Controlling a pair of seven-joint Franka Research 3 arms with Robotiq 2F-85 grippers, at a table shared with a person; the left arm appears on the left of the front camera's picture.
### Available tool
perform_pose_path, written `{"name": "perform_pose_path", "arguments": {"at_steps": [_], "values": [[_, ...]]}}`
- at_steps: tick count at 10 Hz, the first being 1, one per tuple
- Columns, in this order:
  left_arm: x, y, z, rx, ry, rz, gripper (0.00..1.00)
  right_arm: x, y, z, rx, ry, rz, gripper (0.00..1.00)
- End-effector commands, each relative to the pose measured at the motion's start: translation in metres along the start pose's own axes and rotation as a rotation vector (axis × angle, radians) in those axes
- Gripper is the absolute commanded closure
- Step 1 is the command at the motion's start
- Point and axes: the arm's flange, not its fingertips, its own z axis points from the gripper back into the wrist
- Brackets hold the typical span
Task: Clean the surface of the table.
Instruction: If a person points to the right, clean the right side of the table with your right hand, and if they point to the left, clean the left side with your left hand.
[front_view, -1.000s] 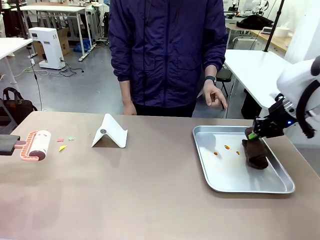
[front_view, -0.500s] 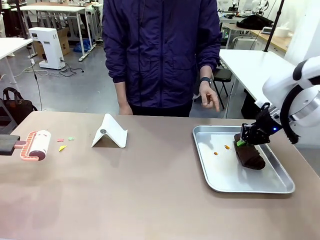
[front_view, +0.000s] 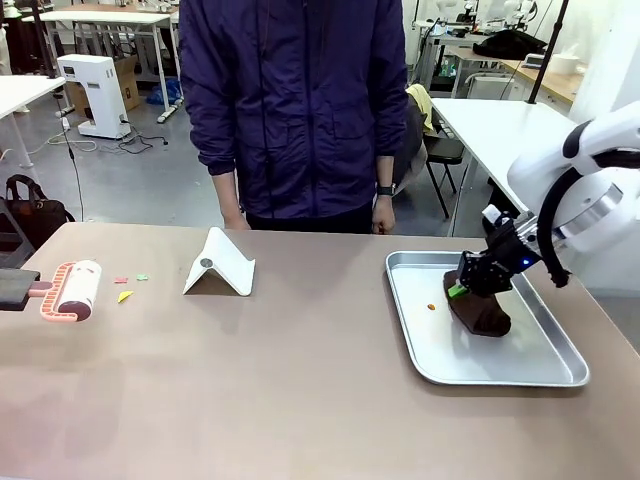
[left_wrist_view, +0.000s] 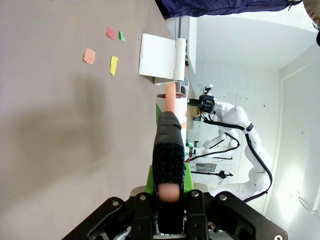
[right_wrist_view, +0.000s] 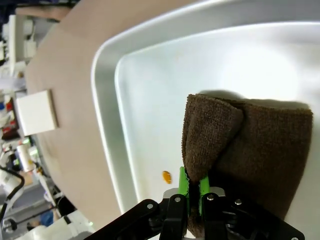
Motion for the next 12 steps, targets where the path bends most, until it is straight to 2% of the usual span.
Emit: {"name": "perform_pose_path", "arguments": {"at_steps": [1, 3, 6, 9, 12], "values": [[-0.003, -0.003, 0.001, -0.013, 0.005, -0.005, 1.00, 0.007, 0.007, -0.012, 0.110, 0.044, 0.056, 0.91], [-0.003, -0.003, 0.001, -0.013, 0.005, -0.005, 1.00, 0.006, 0.018, -0.023, 0.180, 0.128, 0.096, 0.91], [-0.003, -0.003, 0.001, -0.013, 0.005, -0.005, 1.00, -0.002, 0.034, -0.037, 0.143, 0.195, 0.197, 0.91], [-0.003, -0.003, 0.001, -0.013, 0.005, -0.005, 1.00, -0.008, 0.033, -0.027, -0.044, 0.167, 0.264, 0.91], [-0.003, -0.003, 0.001, -0.013, 0.005, -0.005, 1.00, -0.006, 0.017, -0.021, -0.116, 0.102, 0.196, 0.91]]}}
